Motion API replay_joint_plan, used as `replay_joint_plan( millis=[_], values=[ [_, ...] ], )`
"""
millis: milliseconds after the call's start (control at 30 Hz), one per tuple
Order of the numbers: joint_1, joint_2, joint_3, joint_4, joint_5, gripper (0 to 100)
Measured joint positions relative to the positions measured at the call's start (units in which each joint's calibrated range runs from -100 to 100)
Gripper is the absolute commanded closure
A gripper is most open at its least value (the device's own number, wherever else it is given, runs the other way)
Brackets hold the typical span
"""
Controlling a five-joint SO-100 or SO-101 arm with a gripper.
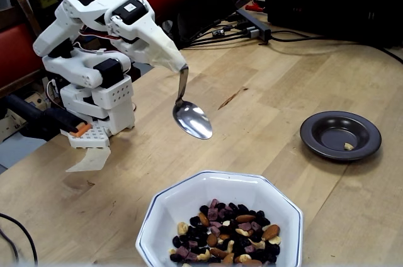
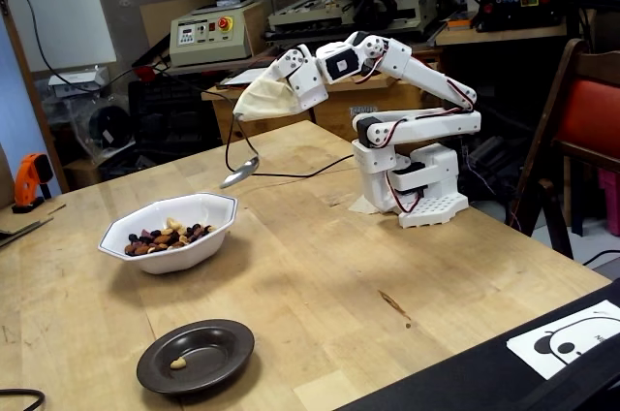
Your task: Use spoon to transfer food from the white bowl to brown plate
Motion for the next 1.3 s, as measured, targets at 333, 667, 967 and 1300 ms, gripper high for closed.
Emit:
replay_joint_plan(
  millis=[333, 667, 967, 1300],
  values=[
    [0.0, -0.4, 0.4, -1.6, 0.1, 96],
    [0.0, 0.1, 0.7, -1.6, 0.1, 96],
    [0.0, 0.1, 0.7, -1.6, 0.3, 96],
    [-0.1, 0.1, 0.7, -1.6, 0.3, 96]
  ],
)
